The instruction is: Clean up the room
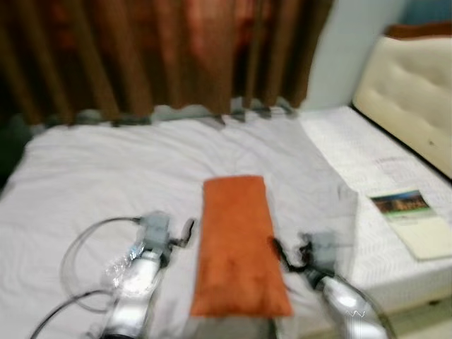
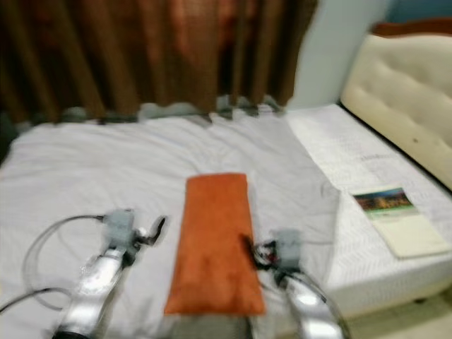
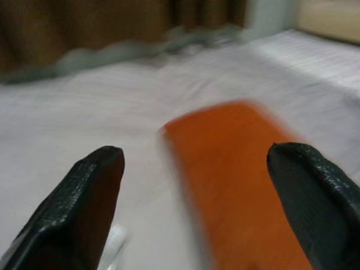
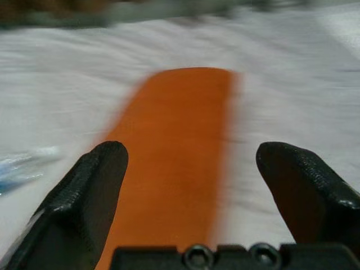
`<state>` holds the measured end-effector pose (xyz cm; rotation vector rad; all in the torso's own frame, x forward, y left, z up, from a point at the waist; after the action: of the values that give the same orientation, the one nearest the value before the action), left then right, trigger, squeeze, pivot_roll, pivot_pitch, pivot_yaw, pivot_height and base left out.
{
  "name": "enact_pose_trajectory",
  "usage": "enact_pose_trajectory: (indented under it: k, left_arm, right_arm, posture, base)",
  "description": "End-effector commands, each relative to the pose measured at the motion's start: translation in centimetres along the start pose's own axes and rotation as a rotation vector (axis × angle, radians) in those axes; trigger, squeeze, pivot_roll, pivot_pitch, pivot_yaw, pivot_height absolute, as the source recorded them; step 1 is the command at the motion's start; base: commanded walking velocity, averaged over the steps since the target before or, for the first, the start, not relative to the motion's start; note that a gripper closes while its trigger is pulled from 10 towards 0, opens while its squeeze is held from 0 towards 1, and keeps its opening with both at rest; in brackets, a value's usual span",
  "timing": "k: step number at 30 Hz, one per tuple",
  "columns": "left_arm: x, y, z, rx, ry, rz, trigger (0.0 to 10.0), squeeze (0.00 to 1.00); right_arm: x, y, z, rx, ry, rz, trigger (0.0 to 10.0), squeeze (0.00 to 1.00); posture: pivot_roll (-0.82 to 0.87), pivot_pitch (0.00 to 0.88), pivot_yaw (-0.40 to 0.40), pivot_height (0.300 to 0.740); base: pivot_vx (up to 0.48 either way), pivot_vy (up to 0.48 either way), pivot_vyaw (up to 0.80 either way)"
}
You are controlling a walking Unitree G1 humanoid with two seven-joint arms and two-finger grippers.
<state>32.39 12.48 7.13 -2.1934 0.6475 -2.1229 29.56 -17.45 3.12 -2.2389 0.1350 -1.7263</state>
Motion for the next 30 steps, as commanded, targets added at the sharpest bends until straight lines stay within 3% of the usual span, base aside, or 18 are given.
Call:
enact_pose_trajectory:
  k: [1,11,21,25,27,28,29,30]
  left_arm:
    - [-1.3,-0.6,-0.6,0.016,-0.060,0.031,10.0,0.00]
    - [-1.1,-0.4,-0.4,0.015,-0.048,0.004,10.0,0.00]
    - [-1.1,-0.3,-0.3,0.015,-0.058,-0.017,10.0,0.00]
    - [-1.2,-0.8,-0.2,0.036,-0.063,-0.016,10.0,0.00]
    - [-2.1,-1.7,0.7,0.058,-0.123,-0.035,10.0,0.00]
    - [-2.0,-2.1,1.4,0.054,-0.129,-0.103,10.0,0.00]
    - [-2.0,-2.1,1.4,0.054,-0.129,-0.103,10.0,0.00]
    - [-1.9,-2.3,1.8,0.050,-0.126,-0.153,10.0,0.00]
  right_arm:
    - [0.7,-1.2,0.6,0.031,0.027,-0.002,10.0,0.00]
    - [0.9,-1.3,0.6,0.034,0.033,-0.010,10.0,0.00]
    - [0.9,-1.2,0.5,0.033,0.033,-0.004,10.0,0.00]
    - [0.8,-1.1,0.4,0.030,0.032,-0.003,10.0,0.00]
    - [0.6,-1.2,1.4,0.030,0.002,0.004,10.0,0.00]
    - [0.8,-1.1,2.0,0.020,-0.002,0.033,10.0,0.00]
    - [0.8,-1.1,2.0,0.020,-0.002,0.033,10.0,0.00]
    - [0.9,-1.1,2.3,0.013,-0.002,0.055,10.0,0.00]
  posture:
    - [0.02,0.000,-0.045,0.740]
    - [0.01,0.000,-0.043,0.740]
    - [0.01,0.000,-0.044,0.740]
    - [0.00,0.000,-0.044,0.740]
    - [0.00,0.046,-0.045,0.740]
    - [0.01,0.115,-0.055,0.740]
    - [0.01,0.115,-0.055,0.740]
    - [0.01,0.115,-0.055,0.740]
  base:
    - [0.000,0.000,0.00]
    - [0.250,-0.177,0.00]
    - [0.380,-0.289,0.52]
    - [0.461,0.000,0.00]
    - [0.000,0.000,0.00]
    - [0.000,0.000,0.00]
    - [0.000,0.000,0.00]
    - [0.000,0.000,0.00]
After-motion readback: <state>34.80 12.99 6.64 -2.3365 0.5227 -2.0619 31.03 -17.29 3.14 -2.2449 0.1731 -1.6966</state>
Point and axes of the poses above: a point about 5 cm out from each wrist's last joint towards the gripper, its own z axis pointing out of the wrist towards the gripper, its own x axis along the axis of the wrist's last joint, y = z × x, the point moved 2 cm from there along z, pointing out of the wrist towards the gripper, and after that the axes turned 12 degrees about z, right-handed, at the moved point
